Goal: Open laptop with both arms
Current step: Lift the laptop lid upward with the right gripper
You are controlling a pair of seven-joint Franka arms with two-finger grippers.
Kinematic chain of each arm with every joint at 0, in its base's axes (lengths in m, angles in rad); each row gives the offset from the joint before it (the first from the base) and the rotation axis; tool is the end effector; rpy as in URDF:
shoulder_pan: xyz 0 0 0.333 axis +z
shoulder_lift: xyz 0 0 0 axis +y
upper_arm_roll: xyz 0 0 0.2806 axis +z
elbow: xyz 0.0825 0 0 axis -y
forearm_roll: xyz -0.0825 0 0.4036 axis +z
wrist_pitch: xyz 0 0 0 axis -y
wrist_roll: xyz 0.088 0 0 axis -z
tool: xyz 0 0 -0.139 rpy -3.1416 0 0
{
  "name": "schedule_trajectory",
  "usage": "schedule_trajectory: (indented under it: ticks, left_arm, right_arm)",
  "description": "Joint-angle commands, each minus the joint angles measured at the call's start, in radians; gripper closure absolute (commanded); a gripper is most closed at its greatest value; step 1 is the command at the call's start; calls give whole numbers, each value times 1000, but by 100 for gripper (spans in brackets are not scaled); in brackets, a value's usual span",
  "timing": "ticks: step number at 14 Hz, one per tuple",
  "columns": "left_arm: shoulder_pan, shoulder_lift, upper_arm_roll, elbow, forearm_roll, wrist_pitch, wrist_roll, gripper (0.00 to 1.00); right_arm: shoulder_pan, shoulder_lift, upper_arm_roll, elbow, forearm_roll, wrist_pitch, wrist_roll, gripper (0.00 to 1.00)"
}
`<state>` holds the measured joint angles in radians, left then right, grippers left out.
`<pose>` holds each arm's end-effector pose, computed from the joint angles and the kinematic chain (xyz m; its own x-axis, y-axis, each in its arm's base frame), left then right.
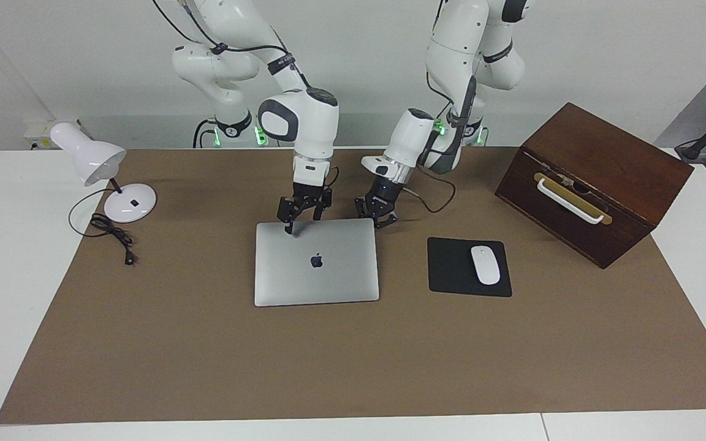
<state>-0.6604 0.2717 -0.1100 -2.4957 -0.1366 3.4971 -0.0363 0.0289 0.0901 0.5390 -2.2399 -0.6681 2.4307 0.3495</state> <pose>0.3959 -0.3622 0.1906 0.6536 -0.3753 0.6572 -0.5712 -0.8143 0.1031 0.4815 0.2919 0.2679 0.7331 0.6616 0.1575 0.5703 -0.7243 0.3875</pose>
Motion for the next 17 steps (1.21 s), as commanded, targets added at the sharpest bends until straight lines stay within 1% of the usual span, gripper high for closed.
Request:
schedule_trajectory:
  ticks: [1,4,10,13,17]
  left_arm:
    - [-4,57,21,20,5,10,19,100]
    - [-4,57,23,20,5,10,19,100]
    - [-4,57,23,20,5,10,19,100]
    - [-4,58,23,20,5,10,19,100]
    - [-4,57,23,20,5,10,19,100]
  right_arm:
    - [-41,43,4,82,-44,-5,-47,0]
    - [-43,45,-5,138,-41,-47,-125,0]
    - [-52,42,-7,169,-39,-58,-142,0]
    - [-53,43,-8,223,-24,-97,-222,0]
    - [-64,45,-17,256,-22,-101,-288,0]
